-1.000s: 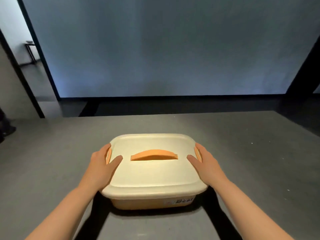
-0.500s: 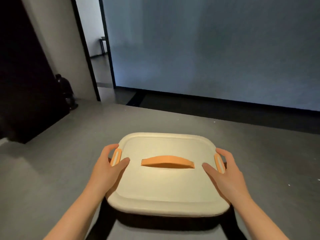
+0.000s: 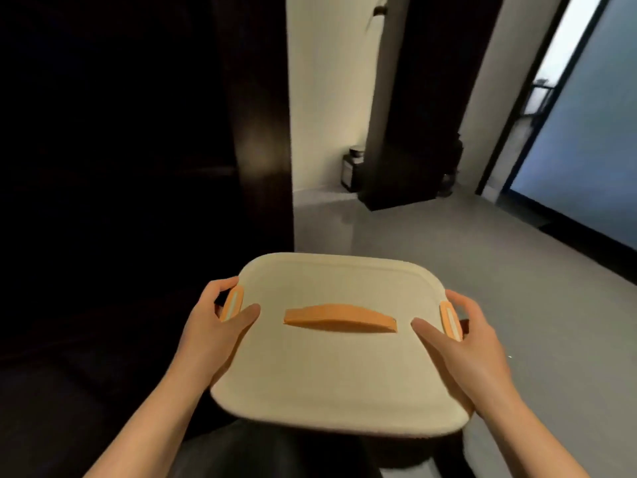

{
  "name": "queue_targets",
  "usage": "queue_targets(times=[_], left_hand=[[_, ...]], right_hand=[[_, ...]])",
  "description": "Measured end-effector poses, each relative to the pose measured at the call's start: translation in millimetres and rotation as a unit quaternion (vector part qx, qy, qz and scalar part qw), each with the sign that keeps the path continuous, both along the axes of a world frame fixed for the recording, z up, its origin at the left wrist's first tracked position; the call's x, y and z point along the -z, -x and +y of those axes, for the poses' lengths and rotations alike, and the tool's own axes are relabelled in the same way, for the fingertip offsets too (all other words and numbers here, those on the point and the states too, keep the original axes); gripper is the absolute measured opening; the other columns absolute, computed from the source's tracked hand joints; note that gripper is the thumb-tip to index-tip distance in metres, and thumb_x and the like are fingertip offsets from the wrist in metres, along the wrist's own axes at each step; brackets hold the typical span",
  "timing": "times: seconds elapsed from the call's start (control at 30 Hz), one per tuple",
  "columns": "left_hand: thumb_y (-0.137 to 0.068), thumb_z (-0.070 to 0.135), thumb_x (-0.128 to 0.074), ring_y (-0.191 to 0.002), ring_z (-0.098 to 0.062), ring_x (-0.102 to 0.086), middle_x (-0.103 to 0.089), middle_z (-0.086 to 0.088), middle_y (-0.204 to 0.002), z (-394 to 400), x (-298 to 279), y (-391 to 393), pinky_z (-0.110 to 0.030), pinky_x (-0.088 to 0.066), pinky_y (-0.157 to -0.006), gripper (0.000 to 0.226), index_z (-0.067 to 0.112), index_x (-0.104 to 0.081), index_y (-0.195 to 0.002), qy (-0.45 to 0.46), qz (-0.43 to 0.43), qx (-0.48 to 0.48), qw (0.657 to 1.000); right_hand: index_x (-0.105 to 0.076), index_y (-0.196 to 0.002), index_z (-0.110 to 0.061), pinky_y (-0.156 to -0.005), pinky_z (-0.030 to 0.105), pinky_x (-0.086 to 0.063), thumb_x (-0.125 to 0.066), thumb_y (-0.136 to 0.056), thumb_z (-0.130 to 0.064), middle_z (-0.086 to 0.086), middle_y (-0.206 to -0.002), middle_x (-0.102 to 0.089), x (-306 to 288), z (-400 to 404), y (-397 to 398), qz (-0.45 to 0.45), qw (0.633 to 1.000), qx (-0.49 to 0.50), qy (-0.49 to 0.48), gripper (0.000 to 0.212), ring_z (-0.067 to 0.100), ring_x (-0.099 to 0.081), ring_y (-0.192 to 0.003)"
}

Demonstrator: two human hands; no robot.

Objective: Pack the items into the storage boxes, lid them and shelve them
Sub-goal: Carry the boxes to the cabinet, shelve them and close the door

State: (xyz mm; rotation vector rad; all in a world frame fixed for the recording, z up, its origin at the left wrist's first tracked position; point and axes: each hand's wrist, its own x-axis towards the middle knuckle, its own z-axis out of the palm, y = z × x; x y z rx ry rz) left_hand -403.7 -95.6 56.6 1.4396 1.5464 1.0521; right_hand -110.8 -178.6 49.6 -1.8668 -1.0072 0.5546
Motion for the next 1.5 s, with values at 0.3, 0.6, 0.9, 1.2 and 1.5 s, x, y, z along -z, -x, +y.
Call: queue_targets(times=[0.3, 0.6, 0.9, 1.2, 1.5], left_hand=[[-0.076, 0.028, -0.074, -0.068, -0.021, -0.056, -0.053, -0.006, -0.081, -113, 8, 305, -0.038, -0.049, -0.064, 0.045, 0.039, -0.054, -0.115, -0.008, -0.031, -0.314, 0.949], [-0.078, 0.022, -0.073, -0.062, -0.012, -0.054, -0.053, 0.005, -0.069, -276, 2, 543, -0.028, -0.037, -0.053, 0.039, 0.034, -0.055, -0.111, -0.016, 0.014, -0.562, 0.827], [-0.077, 0.021, -0.074, -0.07, -0.024, -0.055, -0.056, -0.006, -0.077, -370, 29, 690, -0.03, -0.039, -0.058, 0.041, 0.029, -0.057, -0.114, 0.008, -0.012, -0.718, 0.696], [-0.079, 0.024, -0.072, -0.073, -0.019, -0.056, -0.056, -0.005, -0.082, -375, 31, 853, -0.026, -0.04, -0.057, 0.043, 0.031, -0.054, -0.117, -0.018, -0.03, -0.8, 0.599], [-0.081, 0.024, -0.071, -0.077, -0.021, -0.061, -0.059, -0.004, -0.087, -433, 33, 1014, -0.028, -0.043, -0.055, 0.043, 0.033, -0.053, -0.119, -0.035, -0.049, -0.849, 0.524]], right_hand=[[-0.046, -0.137, -0.027, -0.085, 0.036, -0.047, -0.078, -0.075, -0.036, -0.001, -0.121, -0.057, -9, 78, 308, 0.0, 0.948, -0.317, -0.03, 0.071, 0.022, -0.056, -0.109], [-0.047, -0.113, -0.047, -0.074, 0.032, -0.042, -0.08, -0.074, -0.031, -0.026, -0.094, -0.05, 11, 38, 642, 0.072, 0.84, -0.538, 0.009, 0.053, 0.005, -0.05, -0.089], [-0.051, -0.129, -0.036, -0.082, 0.039, -0.053, -0.077, -0.077, -0.032, -0.008, -0.108, -0.062, 26, 11, 901, 0.026, 0.725, -0.686, 0.055, 0.059, 0.018, -0.061, -0.096], [-0.043, -0.138, -0.036, -0.081, 0.033, -0.041, -0.062, -0.089, -0.035, -0.007, -0.118, -0.057, 25, 13, 1145, 0.0, 0.626, -0.779, 0.021, 0.053, 0.013, -0.05, -0.101], [-0.046, -0.137, -0.034, -0.079, 0.031, -0.046, -0.064, -0.088, -0.035, -0.004, -0.12, -0.059, 18, -46, 1365, -0.018, 0.54, -0.842, 0.007, 0.052, 0.016, -0.059, -0.102]])
